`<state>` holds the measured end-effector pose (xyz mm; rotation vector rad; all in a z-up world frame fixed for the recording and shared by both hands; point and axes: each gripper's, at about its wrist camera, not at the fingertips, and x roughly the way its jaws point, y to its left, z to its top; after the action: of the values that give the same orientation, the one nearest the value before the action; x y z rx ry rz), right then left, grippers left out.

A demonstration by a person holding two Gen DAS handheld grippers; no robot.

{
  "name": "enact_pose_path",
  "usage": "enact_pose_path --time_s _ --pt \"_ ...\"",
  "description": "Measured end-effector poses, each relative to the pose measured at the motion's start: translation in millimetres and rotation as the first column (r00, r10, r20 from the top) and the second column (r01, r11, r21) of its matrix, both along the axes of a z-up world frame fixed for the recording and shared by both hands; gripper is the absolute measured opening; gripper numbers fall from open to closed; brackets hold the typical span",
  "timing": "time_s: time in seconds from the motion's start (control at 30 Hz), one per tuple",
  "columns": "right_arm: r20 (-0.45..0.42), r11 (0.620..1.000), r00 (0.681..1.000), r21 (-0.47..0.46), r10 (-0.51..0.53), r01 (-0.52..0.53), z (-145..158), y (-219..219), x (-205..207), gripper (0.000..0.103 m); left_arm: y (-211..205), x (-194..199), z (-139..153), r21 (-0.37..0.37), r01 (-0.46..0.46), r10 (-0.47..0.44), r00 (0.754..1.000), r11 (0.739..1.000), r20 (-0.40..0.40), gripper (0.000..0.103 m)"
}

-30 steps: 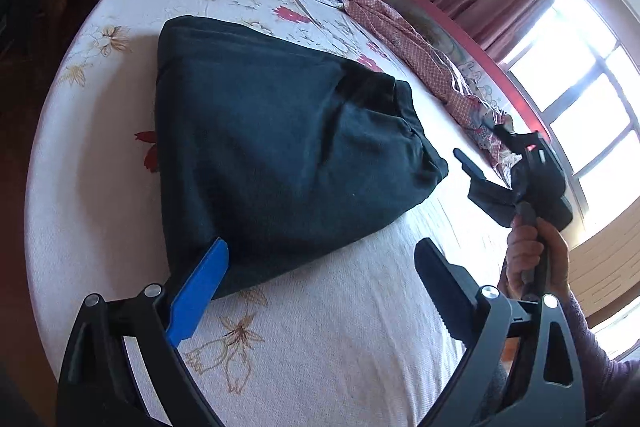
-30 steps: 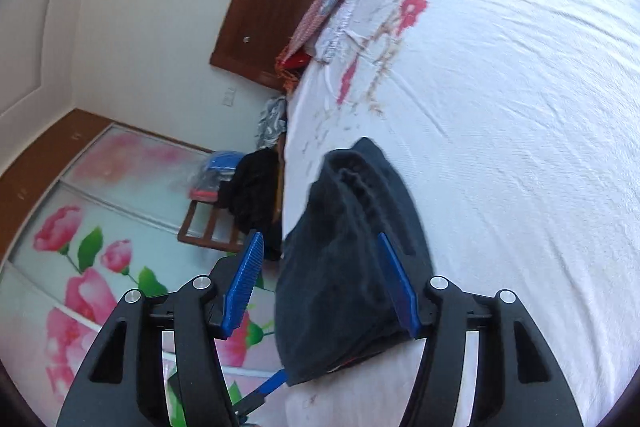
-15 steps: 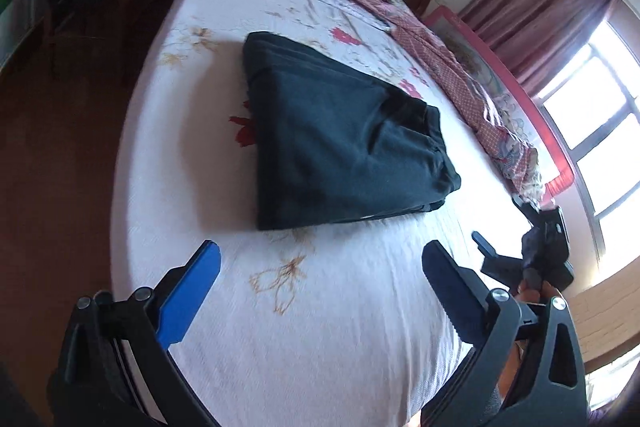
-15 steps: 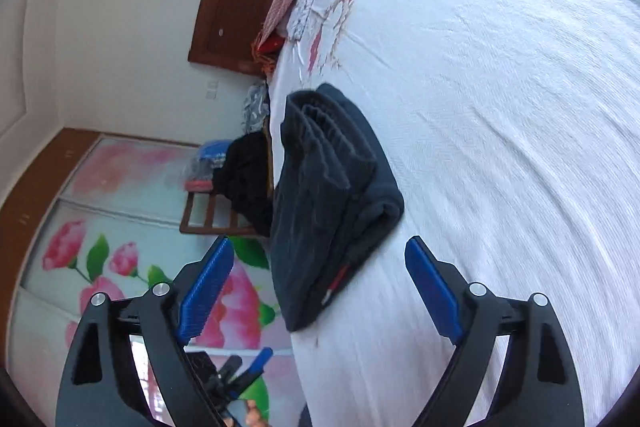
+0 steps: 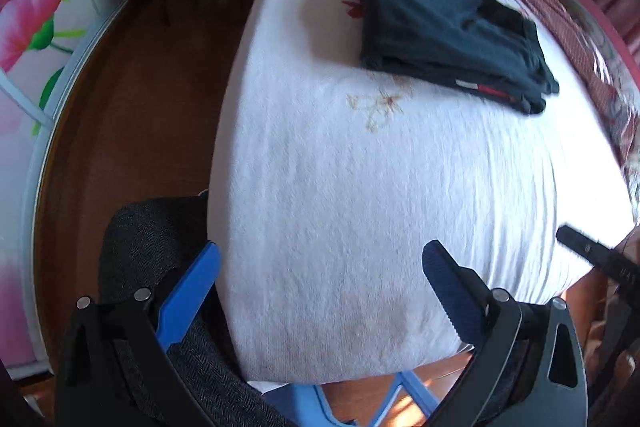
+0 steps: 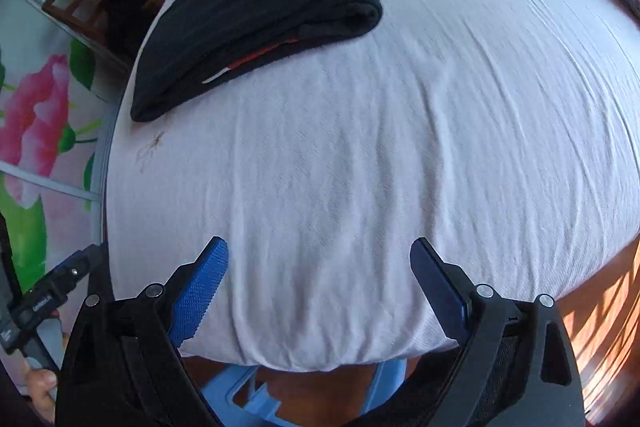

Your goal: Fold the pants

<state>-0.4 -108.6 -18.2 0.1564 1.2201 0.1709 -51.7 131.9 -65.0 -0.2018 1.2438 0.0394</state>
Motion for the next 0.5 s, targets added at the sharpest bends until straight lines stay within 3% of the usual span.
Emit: enact_pose_path --time_s 0.07,0.2,0.27,0.37,0.43,0.5 --pt "0.053 1.000 0.998 0.021 -0.015 0.014 -3 12 2 0.091 -18 -8 -4 0.041 0.052 -0.053 0.998 0.998 0.031 0.101" --pt "0.072 0.998 0.997 0.063 0.005 -0.009 -12 31 13 0.092 -24 -15 2 -0.063 0.090 -0.083 0.990 0.994 0.118 0.101" --pt "0.105 0.999 0.994 0.037 0.013 -0.017 -9 36 22 0.092 -17 -9 12 -0.043 0.062 -0.053 0.980 0.997 0.190 0.101" --pt "0.185 0.997 0.982 -0.075 0.024 -0.010 7 49 45 0.092 -6 13 25 -0.004 -0.014 0.015 0.961 1.000 0.277 0.101" --pt "0.267 0.988 0.964 -0.152 0.008 0.033 22 53 57 0.092 -3 31 31 0.014 -0.071 0.063 0.946 0.997 0.319 0.101" --pt "0.314 0.982 0.949 -0.170 -0.024 0.081 32 53 58 0.092 -3 44 36 0.058 -0.150 0.120 0.927 0.987 0.356 0.101"
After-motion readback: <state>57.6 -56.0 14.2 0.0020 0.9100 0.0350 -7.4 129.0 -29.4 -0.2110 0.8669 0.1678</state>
